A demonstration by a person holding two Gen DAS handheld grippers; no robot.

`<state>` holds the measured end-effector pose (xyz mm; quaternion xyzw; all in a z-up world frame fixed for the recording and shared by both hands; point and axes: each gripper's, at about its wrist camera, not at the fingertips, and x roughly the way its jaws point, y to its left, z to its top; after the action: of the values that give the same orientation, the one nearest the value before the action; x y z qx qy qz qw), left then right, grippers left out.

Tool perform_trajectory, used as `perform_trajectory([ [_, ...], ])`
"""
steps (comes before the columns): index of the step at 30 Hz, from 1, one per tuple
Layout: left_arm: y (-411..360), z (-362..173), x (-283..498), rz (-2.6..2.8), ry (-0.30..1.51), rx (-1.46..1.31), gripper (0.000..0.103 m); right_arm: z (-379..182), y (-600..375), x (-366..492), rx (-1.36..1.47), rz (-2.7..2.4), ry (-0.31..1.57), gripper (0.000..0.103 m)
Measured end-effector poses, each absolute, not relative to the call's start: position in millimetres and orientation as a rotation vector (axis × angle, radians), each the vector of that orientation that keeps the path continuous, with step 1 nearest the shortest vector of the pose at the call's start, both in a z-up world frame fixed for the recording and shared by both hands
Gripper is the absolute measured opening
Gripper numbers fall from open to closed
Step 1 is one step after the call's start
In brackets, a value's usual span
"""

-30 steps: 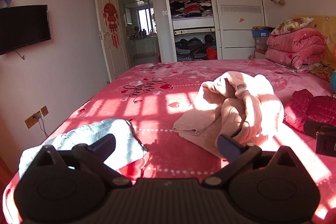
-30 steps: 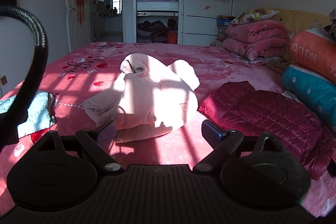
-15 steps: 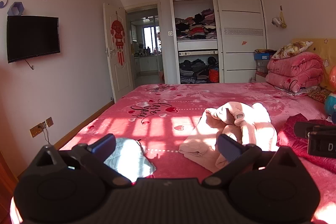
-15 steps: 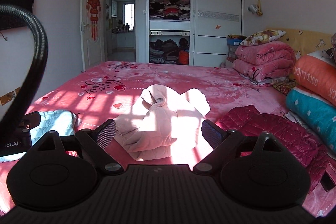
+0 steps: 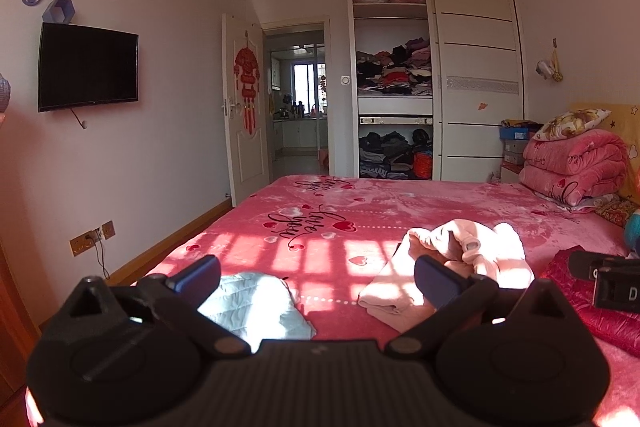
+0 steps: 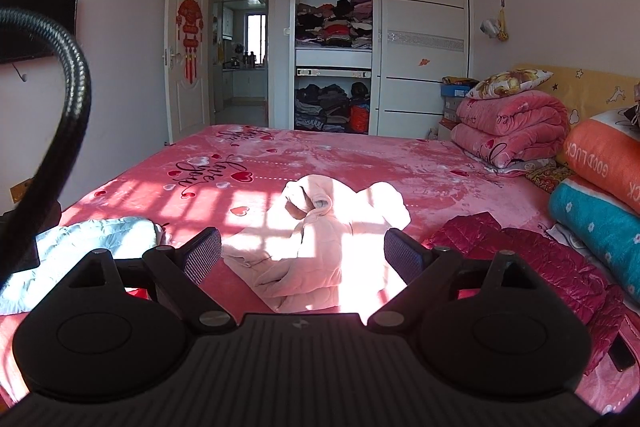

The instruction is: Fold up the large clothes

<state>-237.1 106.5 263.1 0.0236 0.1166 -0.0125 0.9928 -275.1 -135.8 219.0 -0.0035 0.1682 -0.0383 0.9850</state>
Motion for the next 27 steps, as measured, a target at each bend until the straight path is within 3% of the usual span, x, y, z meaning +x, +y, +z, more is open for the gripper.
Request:
perform_trajectory([
  [27,74,235,-228,-0.171,0.265,0.042,0.102,180,-162,-266,0.111,-0.266,0.262,0.103],
])
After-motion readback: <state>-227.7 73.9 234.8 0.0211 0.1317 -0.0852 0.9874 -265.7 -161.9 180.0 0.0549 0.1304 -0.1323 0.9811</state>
